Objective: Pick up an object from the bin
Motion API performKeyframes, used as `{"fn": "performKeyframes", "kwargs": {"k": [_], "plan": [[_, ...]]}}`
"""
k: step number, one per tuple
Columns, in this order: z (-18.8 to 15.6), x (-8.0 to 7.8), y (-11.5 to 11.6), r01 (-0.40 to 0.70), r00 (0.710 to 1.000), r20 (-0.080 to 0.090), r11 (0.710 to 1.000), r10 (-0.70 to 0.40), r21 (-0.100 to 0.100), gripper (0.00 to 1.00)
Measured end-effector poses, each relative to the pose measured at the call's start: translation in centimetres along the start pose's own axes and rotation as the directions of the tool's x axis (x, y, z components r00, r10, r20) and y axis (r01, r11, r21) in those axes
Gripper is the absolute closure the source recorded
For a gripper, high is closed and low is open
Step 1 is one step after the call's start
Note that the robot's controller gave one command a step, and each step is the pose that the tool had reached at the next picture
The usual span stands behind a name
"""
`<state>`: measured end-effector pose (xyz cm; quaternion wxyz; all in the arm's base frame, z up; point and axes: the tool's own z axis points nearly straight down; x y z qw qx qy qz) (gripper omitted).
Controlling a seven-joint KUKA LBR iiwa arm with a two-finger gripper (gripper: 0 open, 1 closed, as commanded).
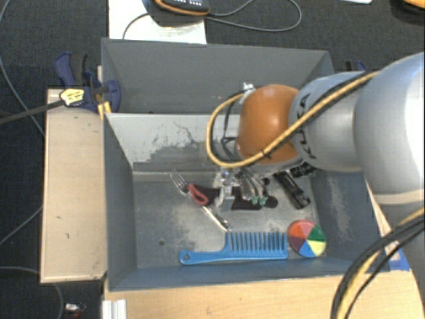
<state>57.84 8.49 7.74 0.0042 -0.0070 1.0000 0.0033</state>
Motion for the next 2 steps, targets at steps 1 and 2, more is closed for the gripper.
{"fn": "performKeyframes", "kwargs": {"k": [1,2], "plan": [[-5.9,-0.9,-1.5,-0.020,1.000,-0.001,1.000,0.020,-0.001,1.00],[-3.9,-0.3,-1.2,-0.019,1.000,0.001,1.000,0.019,-0.001,1.00]]}}
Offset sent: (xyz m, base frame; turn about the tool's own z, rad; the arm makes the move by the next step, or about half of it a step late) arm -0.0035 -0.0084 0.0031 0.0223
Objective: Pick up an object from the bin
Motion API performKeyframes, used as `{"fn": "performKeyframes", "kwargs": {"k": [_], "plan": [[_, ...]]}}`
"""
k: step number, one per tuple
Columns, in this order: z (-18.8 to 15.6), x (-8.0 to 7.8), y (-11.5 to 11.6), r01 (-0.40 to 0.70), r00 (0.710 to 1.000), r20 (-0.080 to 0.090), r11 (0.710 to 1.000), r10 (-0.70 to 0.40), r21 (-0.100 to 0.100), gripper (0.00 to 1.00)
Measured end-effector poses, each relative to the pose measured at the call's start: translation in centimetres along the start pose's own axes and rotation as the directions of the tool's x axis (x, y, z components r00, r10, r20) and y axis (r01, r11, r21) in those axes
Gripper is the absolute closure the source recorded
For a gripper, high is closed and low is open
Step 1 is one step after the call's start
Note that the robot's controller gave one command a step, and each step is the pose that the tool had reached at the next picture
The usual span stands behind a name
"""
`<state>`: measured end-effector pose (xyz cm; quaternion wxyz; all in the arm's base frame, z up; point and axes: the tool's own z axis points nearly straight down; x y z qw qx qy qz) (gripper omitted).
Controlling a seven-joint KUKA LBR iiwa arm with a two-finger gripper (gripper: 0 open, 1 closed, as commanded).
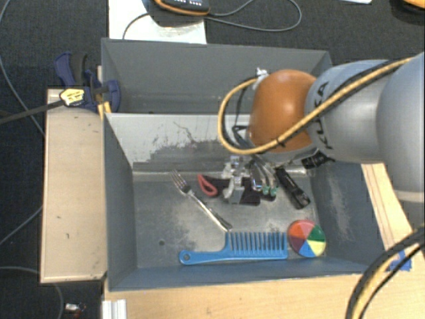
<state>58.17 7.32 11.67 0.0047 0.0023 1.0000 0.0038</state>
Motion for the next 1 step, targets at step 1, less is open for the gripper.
{"fn": "performKeyframes", "kwargs": {"k": [1], "plan": [[-5.87,-0.37,-0.54,-0.004,1.000,-0.001,1.000,0.004,0.001,1.00]]}}
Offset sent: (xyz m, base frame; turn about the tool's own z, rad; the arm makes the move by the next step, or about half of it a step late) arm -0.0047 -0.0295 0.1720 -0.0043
